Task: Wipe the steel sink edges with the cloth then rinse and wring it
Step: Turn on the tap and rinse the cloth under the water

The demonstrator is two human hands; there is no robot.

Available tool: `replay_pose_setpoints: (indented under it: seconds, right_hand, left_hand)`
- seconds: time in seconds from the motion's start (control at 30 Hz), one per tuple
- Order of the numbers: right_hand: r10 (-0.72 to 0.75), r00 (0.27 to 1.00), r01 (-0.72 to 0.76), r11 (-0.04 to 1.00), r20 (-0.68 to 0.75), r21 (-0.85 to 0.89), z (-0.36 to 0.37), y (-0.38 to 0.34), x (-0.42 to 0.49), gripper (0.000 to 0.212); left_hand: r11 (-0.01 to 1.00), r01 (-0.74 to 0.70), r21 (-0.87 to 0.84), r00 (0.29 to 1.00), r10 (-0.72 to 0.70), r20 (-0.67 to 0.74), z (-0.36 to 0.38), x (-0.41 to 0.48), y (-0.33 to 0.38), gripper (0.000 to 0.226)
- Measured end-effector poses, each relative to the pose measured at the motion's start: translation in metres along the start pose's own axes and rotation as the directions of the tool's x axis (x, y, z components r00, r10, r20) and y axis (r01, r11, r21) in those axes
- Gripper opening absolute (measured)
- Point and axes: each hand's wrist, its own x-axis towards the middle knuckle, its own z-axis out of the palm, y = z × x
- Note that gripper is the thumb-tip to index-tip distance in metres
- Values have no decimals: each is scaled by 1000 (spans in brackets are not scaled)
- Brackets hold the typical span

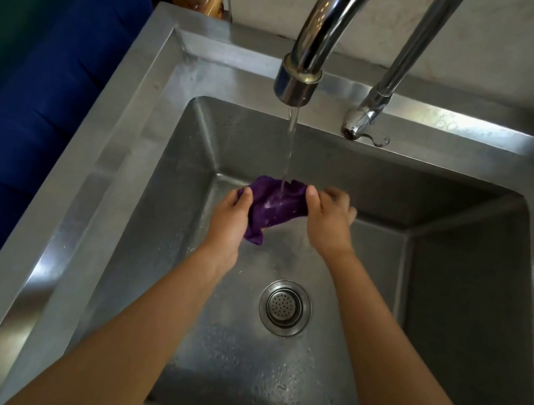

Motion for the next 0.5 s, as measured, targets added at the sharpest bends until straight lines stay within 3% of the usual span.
replay_pose_setpoints:
  seconds: [0.07,0.13,0.2,0.27,0.4,0.5]
  right_hand:
    - [7,994,-5,1000,-105,15,2,9,-3,42]
    - [80,992,-50,957,-95,286,5,14,-5,40]
    - [159,986,-150,784,37,602,9,13,-6,37]
    - [158,976,-214,603,147,769,12,12,-7,34]
    - [160,951,-302,308,264,902,30,19,2,33]
    - [128,931,-363,200,343,910,44,29,10,34]
  left_hand:
    - [997,28,-78,999,-30,-14,-5,4,-1,18]
    - [989,52,-136,998,-55,-16,-10,8,-5,17]
    - [977,102,-190,995,-103,6,-13,13,-9,16]
    - [962,162,-220,987,-159,31,-18,19,-17,15]
    - [959,231,-163,973,-224,60,-26,26,-32,22]
    - [968,213,-131,977,-210,35,-30,36,-45,42]
